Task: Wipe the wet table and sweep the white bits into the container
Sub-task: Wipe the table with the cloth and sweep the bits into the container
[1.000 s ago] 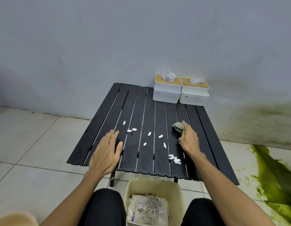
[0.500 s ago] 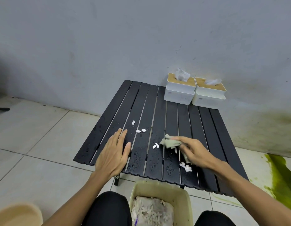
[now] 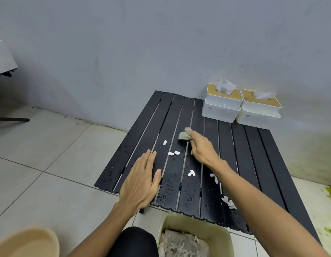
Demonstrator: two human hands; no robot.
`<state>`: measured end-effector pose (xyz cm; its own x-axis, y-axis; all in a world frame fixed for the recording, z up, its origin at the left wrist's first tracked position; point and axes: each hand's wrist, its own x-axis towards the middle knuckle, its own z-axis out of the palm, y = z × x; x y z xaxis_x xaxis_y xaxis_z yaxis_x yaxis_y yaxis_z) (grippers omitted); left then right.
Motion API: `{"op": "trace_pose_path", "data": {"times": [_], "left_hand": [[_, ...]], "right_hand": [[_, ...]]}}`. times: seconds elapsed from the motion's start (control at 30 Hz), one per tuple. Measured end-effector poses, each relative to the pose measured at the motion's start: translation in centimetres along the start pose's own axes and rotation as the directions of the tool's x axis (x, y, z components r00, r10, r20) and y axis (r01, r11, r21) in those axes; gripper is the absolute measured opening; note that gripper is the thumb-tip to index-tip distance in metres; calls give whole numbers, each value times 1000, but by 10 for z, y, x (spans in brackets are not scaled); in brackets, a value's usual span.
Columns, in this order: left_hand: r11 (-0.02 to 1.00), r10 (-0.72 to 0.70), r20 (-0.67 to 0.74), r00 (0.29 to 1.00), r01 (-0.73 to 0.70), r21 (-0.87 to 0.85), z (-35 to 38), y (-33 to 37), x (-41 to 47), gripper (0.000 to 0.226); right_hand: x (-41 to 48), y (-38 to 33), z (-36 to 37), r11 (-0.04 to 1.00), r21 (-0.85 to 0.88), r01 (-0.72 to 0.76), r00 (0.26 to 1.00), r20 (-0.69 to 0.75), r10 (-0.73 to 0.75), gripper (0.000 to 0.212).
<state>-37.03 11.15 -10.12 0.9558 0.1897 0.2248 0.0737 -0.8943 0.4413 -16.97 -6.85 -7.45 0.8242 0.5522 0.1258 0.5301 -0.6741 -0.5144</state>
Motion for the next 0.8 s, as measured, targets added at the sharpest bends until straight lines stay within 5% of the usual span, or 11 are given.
{"op": "trace_pose_path", "data": {"times": [0.23, 0.4, 0.53, 0.67, 0.8], "left_hand": [[998, -36, -6, 999, 36, -52, -1, 2, 1, 69], [996, -49, -26, 998, 47, -75, -1, 2, 2, 69], [996, -51, -29, 998, 49, -75, -1, 3, 1, 68], [993, -60, -38, 997, 56, -105, -1, 3, 1, 68], [989, -72, -57, 996, 63, -136, -2, 3, 1, 70]], "right_hand": [[-65, -8, -25, 934, 64, 352, 910, 208, -358, 46], [-47, -8, -47, 949, 314, 10, 997, 73, -35, 39], [15, -4, -28, 969, 221, -107, 986, -102, 132, 36], [54, -12, 17, 985, 122, -121, 990, -62, 129, 42], [42, -38, 32, 985, 60, 162, 984, 61, -166, 47]]}}
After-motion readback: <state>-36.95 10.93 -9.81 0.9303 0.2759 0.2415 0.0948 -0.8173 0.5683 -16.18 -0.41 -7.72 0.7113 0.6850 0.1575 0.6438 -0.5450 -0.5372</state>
